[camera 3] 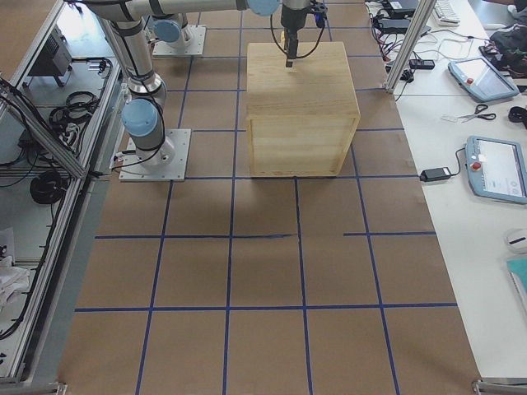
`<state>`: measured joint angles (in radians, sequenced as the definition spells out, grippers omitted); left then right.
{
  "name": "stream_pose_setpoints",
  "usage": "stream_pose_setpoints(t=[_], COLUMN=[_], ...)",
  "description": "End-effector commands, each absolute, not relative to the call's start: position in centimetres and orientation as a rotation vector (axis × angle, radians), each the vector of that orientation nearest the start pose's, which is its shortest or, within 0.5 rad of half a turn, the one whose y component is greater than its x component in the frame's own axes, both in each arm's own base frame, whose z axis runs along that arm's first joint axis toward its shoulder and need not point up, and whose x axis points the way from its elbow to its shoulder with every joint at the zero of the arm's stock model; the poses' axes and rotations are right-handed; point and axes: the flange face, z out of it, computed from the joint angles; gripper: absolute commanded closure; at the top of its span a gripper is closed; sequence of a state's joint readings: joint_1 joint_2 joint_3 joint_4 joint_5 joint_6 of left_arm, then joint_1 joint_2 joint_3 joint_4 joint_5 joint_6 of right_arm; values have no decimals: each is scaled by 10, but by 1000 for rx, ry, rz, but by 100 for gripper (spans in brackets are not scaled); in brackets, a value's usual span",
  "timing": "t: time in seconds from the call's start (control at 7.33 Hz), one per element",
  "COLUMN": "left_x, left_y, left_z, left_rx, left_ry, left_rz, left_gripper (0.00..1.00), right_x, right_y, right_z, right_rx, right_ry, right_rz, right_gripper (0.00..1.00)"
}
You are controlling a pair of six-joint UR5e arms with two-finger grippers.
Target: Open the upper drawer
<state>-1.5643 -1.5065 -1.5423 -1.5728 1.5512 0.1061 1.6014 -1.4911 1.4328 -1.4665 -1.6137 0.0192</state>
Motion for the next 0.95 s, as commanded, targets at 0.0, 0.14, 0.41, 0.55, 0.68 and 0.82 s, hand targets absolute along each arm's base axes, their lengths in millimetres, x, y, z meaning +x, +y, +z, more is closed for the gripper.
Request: stream_pose_setpoints(t=[0.0,0.14,0.41,0.55,0.68,0.82], left_x=[-125,-125,-126,-124,-124,-123], left_y=[-472,-473,-482,-483,-482,-479], left_z=[529,535,527,526,528,532], left_rx=[139,136,136,134,127,125], left_ry=[3149,3144,3146,3130,3130,3128], left_rz=[-132,-151,-132,-125,-127,-132], left_gripper=[0,0,0,0,0,0], right_x=[145,144,144,144,145,145], right_y=[-516,-516,-516,-516,-516,-516], right_z=[505,505,504,505,505,505], right_rx=[-19,-16,-16,-19,-19,-21], right_ry=[3185,3185,3185,3185,3185,3185], right_rz=[72,72,74,72,72,72], right_gripper=[0,0,0,0,0,0])
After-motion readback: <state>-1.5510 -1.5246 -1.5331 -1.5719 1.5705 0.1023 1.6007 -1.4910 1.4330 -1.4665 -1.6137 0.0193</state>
